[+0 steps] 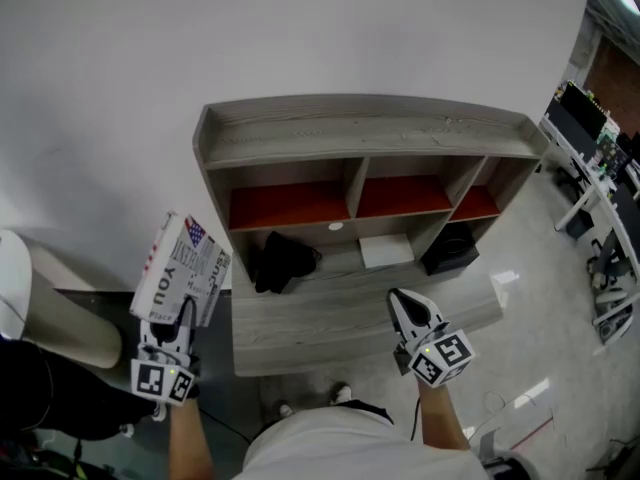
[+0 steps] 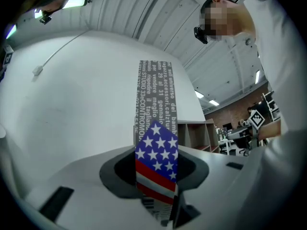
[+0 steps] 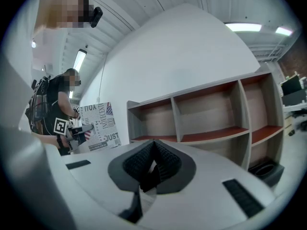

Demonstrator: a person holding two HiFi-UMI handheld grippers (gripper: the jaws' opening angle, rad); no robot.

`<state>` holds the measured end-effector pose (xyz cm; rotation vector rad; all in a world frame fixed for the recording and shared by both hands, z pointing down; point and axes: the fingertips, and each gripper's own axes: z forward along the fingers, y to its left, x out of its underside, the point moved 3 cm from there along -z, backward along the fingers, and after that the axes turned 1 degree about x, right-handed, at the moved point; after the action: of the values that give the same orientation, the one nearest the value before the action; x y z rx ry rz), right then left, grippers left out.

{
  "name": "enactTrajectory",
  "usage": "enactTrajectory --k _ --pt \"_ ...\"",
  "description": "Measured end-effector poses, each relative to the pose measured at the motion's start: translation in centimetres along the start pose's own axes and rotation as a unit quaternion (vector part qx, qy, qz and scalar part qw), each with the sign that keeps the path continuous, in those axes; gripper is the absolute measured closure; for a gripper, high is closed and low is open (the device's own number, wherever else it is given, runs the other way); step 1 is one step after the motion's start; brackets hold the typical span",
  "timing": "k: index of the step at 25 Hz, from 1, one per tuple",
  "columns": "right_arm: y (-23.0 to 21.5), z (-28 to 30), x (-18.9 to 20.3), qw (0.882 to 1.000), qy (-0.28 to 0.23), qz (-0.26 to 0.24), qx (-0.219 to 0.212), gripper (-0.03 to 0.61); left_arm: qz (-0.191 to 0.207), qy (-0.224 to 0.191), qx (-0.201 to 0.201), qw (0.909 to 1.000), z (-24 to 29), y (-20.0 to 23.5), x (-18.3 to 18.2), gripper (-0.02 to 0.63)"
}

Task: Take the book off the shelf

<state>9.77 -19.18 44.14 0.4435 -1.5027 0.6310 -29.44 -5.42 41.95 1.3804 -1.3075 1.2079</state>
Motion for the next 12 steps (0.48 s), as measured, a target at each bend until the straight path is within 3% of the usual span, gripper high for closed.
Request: enactTrajectory --k 6,10,12 --pt "-2.6 -1.2 -1.1 0.999 -0.012 -0.005 0.032 0.557 0.006 0.024 -0.039 0.9989 -3.6 1.0 0.9 0.453" --pt "-2.9 -2.3 -1.0 0.999 -0.013 0.000 0.046 0.557 -0.024 0.021 -0.098 0.9947 -6.8 0.1 1.6 0.453" --pt "-3.0 -2.6 -0.7 0.999 -0.010 0.009 0.048 0.557 -0.027 0.022 -0.104 0.9939 -7.1 -0.6 2.0 0.453"
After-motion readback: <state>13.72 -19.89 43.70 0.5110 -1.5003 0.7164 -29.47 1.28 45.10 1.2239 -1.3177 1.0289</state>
